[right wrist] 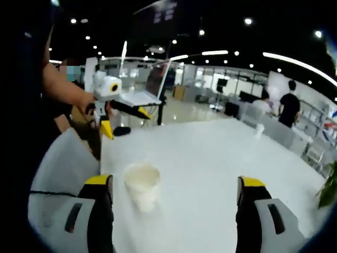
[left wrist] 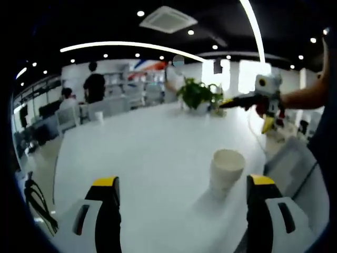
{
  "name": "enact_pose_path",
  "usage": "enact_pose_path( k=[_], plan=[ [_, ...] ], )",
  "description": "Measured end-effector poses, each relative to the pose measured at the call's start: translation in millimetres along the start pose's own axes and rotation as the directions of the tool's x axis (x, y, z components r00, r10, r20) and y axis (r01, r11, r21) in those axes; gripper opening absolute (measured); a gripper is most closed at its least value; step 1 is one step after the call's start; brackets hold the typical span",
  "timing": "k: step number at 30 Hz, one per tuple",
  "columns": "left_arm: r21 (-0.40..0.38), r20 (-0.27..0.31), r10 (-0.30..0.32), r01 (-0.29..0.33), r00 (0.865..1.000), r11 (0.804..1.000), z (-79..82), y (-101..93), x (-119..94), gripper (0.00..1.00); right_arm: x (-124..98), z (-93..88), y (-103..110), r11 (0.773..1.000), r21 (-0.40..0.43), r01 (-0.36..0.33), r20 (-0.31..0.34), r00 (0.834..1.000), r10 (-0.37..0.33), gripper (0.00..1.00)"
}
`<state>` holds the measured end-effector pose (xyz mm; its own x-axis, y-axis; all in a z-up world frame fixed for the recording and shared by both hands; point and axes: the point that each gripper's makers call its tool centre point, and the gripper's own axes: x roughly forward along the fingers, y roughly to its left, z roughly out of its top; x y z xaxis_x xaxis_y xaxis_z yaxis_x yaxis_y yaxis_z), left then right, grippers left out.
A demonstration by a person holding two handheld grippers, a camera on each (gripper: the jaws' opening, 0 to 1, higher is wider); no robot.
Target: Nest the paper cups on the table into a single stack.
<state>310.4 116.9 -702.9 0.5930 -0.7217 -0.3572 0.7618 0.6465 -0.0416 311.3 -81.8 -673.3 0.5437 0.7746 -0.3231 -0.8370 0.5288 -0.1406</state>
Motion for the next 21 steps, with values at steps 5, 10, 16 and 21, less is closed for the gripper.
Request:
enact_pose_path(
  k=[5, 10, 16, 21],
  plan=[
    [0.019, 0.001, -0.010, 0.010, 1.000, 1.000, -7.4, -7.8, 0.8, 0.98, -7.3, -11.5, -6.4, 0.999, 0.038, 0.025, 0.019, 0.999, -0.025, 1.00],
    [0.015, 0.020, 0.014, -0.014, 1.000, 1.000, -5.4, -6.2, 0.3, 0.98, -13.4, -16.3, -11.4, 0.998, 0.049, 0.046, 0.037, 0.998, -0.048, 1.00],
    [0.022, 0.021, 0.012, -0.013, 1.000, 1.000, -7.9, -9.5, 2.0, 0.98, -14.7, -21.3, -8.1, 0.997, 0.064, 0.038, 0.035, 0.999, -0.040, 1.00],
    [0.023, -0.005, -0.043, 0.043, 0.999, 0.999, -25.5, -28.7, 14.5, 0.98, -1.9, -45.2, 19.2, 0.998, 0.057, -0.028, -0.006, 1.000, 0.029, 1.00]
  ],
)
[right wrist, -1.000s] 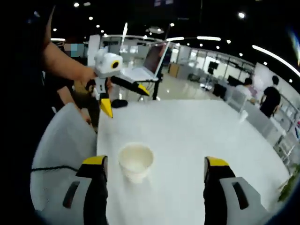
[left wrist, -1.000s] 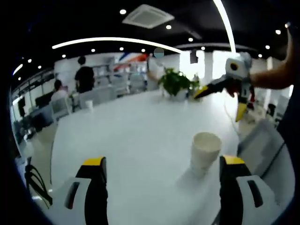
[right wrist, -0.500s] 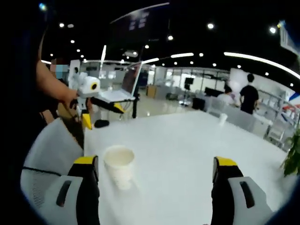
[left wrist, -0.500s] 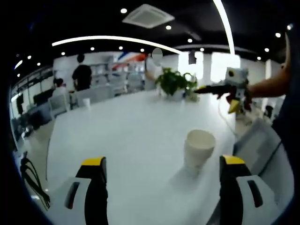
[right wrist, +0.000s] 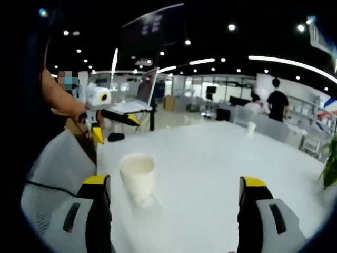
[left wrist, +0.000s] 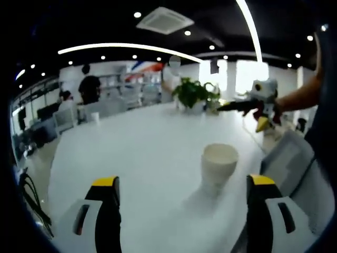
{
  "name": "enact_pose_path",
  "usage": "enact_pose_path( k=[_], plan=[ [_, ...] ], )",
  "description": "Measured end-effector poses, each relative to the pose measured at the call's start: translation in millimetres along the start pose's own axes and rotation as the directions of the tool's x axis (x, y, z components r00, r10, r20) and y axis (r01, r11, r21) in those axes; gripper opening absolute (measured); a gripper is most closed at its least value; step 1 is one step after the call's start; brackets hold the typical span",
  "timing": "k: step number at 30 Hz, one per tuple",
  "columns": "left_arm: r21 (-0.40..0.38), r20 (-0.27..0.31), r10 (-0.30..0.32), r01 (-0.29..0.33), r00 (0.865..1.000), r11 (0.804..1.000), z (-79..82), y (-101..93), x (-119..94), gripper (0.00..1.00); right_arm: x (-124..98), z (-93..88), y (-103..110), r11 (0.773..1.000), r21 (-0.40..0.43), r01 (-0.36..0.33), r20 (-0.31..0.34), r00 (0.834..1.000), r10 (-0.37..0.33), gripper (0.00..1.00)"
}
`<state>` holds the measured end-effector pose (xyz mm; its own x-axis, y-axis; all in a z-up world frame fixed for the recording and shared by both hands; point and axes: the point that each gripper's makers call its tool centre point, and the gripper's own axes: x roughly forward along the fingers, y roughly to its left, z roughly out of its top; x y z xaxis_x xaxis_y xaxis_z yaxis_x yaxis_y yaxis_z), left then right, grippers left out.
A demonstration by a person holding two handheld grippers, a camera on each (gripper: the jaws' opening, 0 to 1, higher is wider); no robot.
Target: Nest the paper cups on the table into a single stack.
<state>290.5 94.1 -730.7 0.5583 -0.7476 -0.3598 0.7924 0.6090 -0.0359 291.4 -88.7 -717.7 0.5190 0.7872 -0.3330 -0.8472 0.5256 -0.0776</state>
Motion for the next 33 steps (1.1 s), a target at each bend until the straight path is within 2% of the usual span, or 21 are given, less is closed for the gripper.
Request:
enact_pose_path(
  k=[4, 10, 13, 15, 16, 17, 18, 21, 26, 30, 33],
  plan=[
    [0.032, -0.045, -0.049, 0.051, 0.998, 0.998, -14.3, -17.3, 16.3, 0.98, 13.6, -16.1, 16.0, 0.999, 0.008, -0.042, -0.030, 0.999, 0.042, 1.00],
    [0.050, -0.077, -0.106, 0.110, 0.991, 0.993, -24.1, -27.0, 35.7, 0.94, 30.5, -28.5, 27.7, 0.996, 0.019, -0.085, -0.057, 0.995, 0.085, 1.00],
    [0.066, -0.100, -0.132, 0.139, 0.986, 0.988, -27.9, -29.8, 45.2, 0.92, 38.2, -36.0, 29.3, 0.995, 0.015, -0.096, -0.073, 0.993, 0.097, 0.97],
    [0.068, -0.112, -0.137, 0.145, 0.984, 0.987, -30.2, -29.7, 50.0, 0.92, 43.2, -43.0, 30.0, 0.995, 0.006, -0.102, -0.098, 0.990, 0.102, 0.91],
    [0.070, -0.123, -0.135, 0.144, 0.983, 0.987, -32.7, -29.1, 52.7, 0.91, 44.6, -47.5, 29.6, 0.995, 0.007, -0.102, -0.120, 0.988, 0.102, 0.85],
    [0.079, -0.139, -0.134, 0.146, 0.981, 0.986, -37.1, -28.7, 56.4, 0.88, 47.0, -50.8, 29.5, 0.995, -0.004, -0.103, -0.129, 0.986, 0.101, 0.78],
    [0.079, -0.148, -0.140, 0.153, 0.979, 0.985, -39.1, -30.0, 58.5, 0.85, 49.0, -51.7, 30.2, 0.994, -0.003, -0.106, -0.133, 0.986, 0.105, 0.76],
    [0.087, -0.169, -0.161, 0.177, 0.972, 0.980, -44.4, -34.0, 66.8, 0.81, 57.3, -57.7, 32.5, 0.991, 0.020, -0.129, -0.149, 0.980, 0.131, 0.73],
    [0.094, -0.196, -0.189, 0.210, 0.962, 0.973, -48.8, -39.3, 78.2, 0.72, 66.5, -61.1, 37.0, 0.987, 0.037, -0.154, -0.168, 0.973, 0.158, 0.61],
    [0.124, -0.229, -0.208, 0.240, 0.951, 0.963, -53.3, -43.3, 84.5, 0.60, 73.3, -69.3, 39.4, 0.985, 0.057, -0.164, -0.197, 0.965, 0.172, 0.60],
    [0.125, -0.234, -0.221, 0.255, 0.947, 0.959, -52.4, -45.5, 88.0, 0.59, 75.6, -70.2, 41.8, 0.983, 0.060, -0.176, -0.202, 0.962, 0.185, 0.53]
  ],
)
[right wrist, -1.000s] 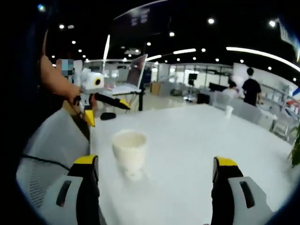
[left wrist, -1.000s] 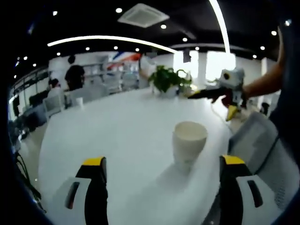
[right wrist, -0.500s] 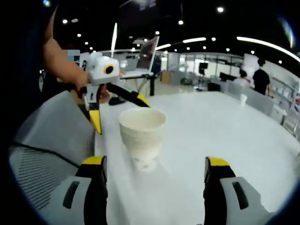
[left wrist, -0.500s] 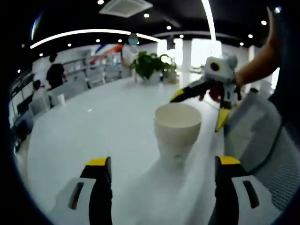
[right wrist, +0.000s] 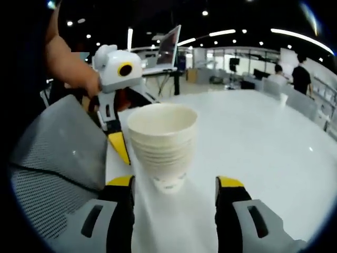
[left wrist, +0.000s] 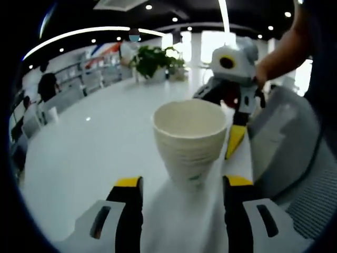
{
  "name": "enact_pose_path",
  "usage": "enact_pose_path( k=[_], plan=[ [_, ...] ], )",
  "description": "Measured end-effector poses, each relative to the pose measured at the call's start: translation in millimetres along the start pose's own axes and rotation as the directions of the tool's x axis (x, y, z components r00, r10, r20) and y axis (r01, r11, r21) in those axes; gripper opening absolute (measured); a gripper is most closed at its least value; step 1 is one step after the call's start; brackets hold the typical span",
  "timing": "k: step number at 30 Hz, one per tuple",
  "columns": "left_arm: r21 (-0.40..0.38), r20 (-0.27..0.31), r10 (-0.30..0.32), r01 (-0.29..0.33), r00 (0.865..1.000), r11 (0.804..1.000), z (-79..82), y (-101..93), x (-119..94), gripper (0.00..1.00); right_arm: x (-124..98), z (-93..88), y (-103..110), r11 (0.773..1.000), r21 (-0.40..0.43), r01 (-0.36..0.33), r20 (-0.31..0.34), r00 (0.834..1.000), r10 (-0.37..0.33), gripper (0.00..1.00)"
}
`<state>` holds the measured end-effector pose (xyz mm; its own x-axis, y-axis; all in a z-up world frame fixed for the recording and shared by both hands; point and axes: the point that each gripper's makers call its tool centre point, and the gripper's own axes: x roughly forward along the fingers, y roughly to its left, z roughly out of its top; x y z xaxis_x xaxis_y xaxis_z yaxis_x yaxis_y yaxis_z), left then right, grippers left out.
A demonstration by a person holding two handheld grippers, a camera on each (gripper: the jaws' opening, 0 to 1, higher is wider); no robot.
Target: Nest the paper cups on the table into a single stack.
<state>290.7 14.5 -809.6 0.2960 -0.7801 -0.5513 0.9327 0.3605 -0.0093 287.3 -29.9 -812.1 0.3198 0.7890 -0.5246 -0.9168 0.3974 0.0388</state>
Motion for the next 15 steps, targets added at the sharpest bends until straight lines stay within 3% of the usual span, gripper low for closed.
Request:
enact_pose_path(
  k=[3, 7, 12, 15],
  plan=[
    [0.013, -0.008, -0.006, 0.006, 1.000, 1.000, 0.1, -0.4, 3.6, 0.57, 4.2, -1.4, 1.6, 1.000, -0.002, -0.016, -0.012, 1.000, 0.016, 0.44],
    [0.036, -0.021, -0.019, 0.020, 1.000, 0.999, -1.3, -1.5, 7.3, 0.54, 8.8, -0.1, 4.0, 1.000, 0.003, -0.031, -0.009, 0.999, 0.031, 0.43],
    [0.032, -0.029, -0.044, 0.045, 0.999, 0.998, -1.0, -3.8, 10.2, 0.35, 12.9, 0.2, 7.4, 0.999, 0.004, -0.051, -0.007, 0.999, 0.051, 0.36],
    [0.030, -0.036, -0.048, 0.049, 0.998, 0.998, 1.3, -4.2, 11.2, 0.34, 14.1, -1.3, 9.7, 0.998, 0.014, -0.059, -0.007, 0.998, 0.059, 0.31]
  ],
)
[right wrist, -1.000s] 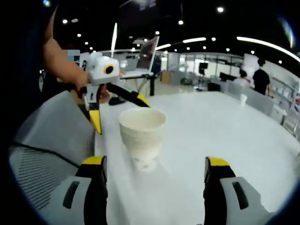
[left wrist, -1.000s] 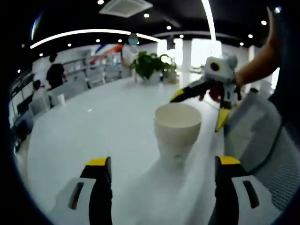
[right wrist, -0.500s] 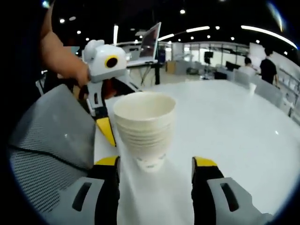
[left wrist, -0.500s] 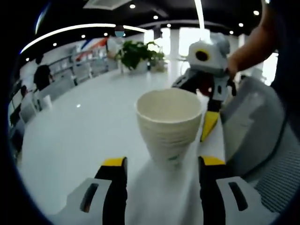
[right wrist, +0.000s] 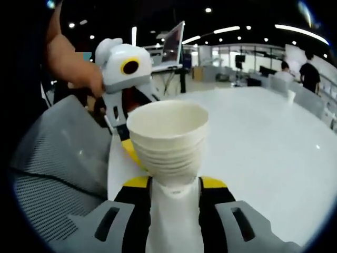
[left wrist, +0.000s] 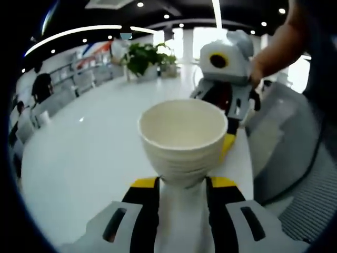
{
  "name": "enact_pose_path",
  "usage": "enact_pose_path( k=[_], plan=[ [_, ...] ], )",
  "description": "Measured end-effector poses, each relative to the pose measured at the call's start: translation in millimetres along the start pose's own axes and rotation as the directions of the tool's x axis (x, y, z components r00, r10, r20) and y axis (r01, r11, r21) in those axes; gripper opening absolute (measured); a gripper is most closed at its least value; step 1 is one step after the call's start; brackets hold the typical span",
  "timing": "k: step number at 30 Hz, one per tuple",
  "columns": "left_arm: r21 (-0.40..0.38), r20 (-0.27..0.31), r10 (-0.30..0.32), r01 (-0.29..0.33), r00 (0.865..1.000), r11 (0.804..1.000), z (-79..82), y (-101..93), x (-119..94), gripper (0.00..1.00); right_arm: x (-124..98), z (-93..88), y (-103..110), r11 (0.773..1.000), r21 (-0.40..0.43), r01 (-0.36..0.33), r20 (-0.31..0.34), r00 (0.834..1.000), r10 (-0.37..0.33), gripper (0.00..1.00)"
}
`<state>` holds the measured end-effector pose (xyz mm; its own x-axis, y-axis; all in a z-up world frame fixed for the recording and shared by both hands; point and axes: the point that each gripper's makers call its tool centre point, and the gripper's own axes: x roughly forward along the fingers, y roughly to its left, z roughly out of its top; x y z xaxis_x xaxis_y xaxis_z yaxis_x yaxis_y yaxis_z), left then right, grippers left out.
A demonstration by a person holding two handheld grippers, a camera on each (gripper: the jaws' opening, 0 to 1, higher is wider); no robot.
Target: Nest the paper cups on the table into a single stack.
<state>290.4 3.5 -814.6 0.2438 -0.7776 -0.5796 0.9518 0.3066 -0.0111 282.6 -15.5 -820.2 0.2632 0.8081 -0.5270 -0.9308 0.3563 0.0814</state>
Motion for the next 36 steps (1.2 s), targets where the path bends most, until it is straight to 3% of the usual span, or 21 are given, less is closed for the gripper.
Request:
enact_pose_path(
  k=[8, 15, 26, 36],
  plan=[
    [0.015, -0.013, -0.001, 0.002, 1.000, 1.000, 2.0, 3.8, 2.9, 0.34, -1.2, 1.5, -6.0, 1.000, 0.010, 0.005, 0.001, 1.000, -0.005, 0.30],
    [0.027, -0.012, -0.003, 0.003, 1.000, 1.000, 14.1, 26.2, 8.7, 0.33, -1.2, 11.2, -29.9, 1.000, 0.004, 0.020, 0.000, 1.000, -0.020, 0.30],
    [0.002, 0.028, 0.009, -0.009, 1.000, 1.000, 41.8, 85.3, 17.3, 0.33, 2.2, 41.6, -90.0, 0.999, -0.028, 0.031, -0.018, 0.999, -0.031, 0.30],
    [-0.007, 0.005, -0.008, 0.009, 1.000, 1.000, 58.4, 139.1, 27.7, 0.33, 12.9, 61.8, -142.9, 1.000, -0.011, 0.028, -0.029, 0.999, -0.028, 0.30]
  ],
)
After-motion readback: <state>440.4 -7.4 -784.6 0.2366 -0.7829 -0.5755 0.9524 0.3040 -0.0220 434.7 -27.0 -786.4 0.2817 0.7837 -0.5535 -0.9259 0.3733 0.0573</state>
